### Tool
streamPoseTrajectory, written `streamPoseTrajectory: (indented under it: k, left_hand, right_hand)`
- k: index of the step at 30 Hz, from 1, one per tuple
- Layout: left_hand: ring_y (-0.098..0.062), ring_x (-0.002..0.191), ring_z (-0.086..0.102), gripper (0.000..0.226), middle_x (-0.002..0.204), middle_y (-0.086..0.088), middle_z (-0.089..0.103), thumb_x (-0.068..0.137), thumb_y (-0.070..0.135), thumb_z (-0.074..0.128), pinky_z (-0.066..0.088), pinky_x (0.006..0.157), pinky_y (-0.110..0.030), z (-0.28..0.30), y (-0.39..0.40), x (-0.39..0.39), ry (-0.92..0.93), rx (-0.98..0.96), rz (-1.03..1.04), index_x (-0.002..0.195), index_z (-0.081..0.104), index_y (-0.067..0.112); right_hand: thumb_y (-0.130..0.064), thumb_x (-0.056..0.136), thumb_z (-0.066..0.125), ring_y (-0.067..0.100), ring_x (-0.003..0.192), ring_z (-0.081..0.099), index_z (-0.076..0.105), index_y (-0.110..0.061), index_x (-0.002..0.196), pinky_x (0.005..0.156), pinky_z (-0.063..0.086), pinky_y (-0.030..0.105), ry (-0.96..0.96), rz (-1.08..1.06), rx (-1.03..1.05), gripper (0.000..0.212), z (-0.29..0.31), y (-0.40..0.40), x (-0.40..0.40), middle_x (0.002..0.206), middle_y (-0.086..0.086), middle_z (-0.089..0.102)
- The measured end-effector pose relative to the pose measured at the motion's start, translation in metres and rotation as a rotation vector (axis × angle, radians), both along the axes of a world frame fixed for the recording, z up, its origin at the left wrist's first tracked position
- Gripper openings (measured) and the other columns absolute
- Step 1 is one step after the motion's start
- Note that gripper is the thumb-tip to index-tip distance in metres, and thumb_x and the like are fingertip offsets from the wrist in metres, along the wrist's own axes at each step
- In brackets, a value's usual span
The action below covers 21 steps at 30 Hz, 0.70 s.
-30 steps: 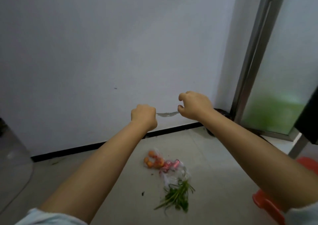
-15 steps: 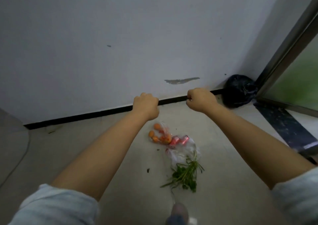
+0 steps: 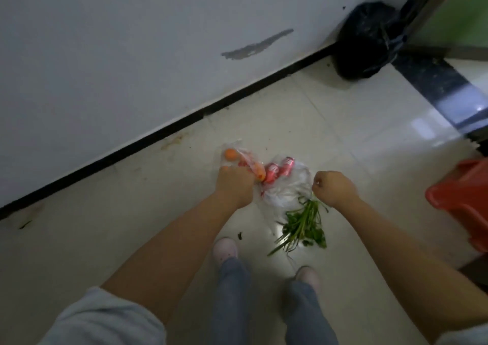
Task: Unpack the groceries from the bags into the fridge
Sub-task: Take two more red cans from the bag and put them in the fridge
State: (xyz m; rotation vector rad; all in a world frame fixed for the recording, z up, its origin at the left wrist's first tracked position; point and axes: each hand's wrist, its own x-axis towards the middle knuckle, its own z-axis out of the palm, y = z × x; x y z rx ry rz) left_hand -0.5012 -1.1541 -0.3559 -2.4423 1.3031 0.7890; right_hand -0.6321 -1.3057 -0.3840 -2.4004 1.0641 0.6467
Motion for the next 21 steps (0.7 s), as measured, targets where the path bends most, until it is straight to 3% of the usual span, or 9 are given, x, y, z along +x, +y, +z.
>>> streamPoseTrajectory:
  k: [5,8,12,18,21]
  left_hand:
    - [-0.030,0.129,0.041,0.033,0.138,-0.015,0.042,0.098,0.016,0.037,0.040,0.099,-0.039,-0.123,-0.009,0.011,0.156,0.095,-0.029,0.128,0.049,0.007]
    - [-0.030,0.124,0.042,0.031,0.132,-0.015,0.044,0.098,0.015,0.036,0.041,0.095,-0.038,-0.197,-0.009,0.003,0.200,0.157,-0.050,0.124,0.049,0.004]
    - [-0.030,0.119,0.044,0.028,0.125,-0.014,0.047,0.095,0.015,0.041,0.043,0.087,-0.037,-0.284,-0.018,-0.010,0.233,0.140,-0.093,0.117,0.053,0.003]
    - [-0.032,0.116,0.051,0.027,0.123,-0.013,0.055,0.093,0.011,0.044,0.045,0.089,-0.038,-0.409,-0.065,-0.014,0.162,0.037,-0.158,0.115,0.057,0.007]
    - [-0.030,0.123,0.046,0.029,0.126,-0.009,0.055,0.092,0.009,0.042,0.037,0.100,-0.041,-0.465,-0.090,-0.013,0.113,0.012,-0.299,0.119,0.054,0.012]
  right_hand:
    - [-0.015,0.091,0.044,0.034,0.105,0.057,0.058,-0.001,0.107,0.081,0.048,0.035,0.086,0.015,0.013,0.026,-0.113,0.004,-0.001,0.113,0.020,0.061]
    - [-0.016,0.090,0.044,0.033,0.107,0.055,0.058,-0.001,0.106,0.082,0.047,0.036,0.151,0.096,-0.031,0.026,-0.182,0.001,-0.010,0.112,0.019,0.061]
    - [-0.014,0.088,0.044,0.030,0.114,0.044,0.061,-0.004,0.104,0.093,0.034,0.036,0.256,0.122,-0.222,0.025,-0.262,-0.007,-0.019,0.112,0.014,0.060]
    - [-0.010,0.087,0.048,0.030,0.122,0.035,0.060,-0.004,0.107,0.105,0.023,0.040,0.249,0.166,-0.285,0.025,-0.383,-0.025,-0.012,0.120,0.014,0.054]
    - [-0.013,0.088,0.049,0.029,0.137,0.022,0.055,-0.005,0.119,0.115,0.012,0.048,0.250,0.298,-0.352,0.032,-0.440,-0.041,-0.002,0.136,0.014,0.041]
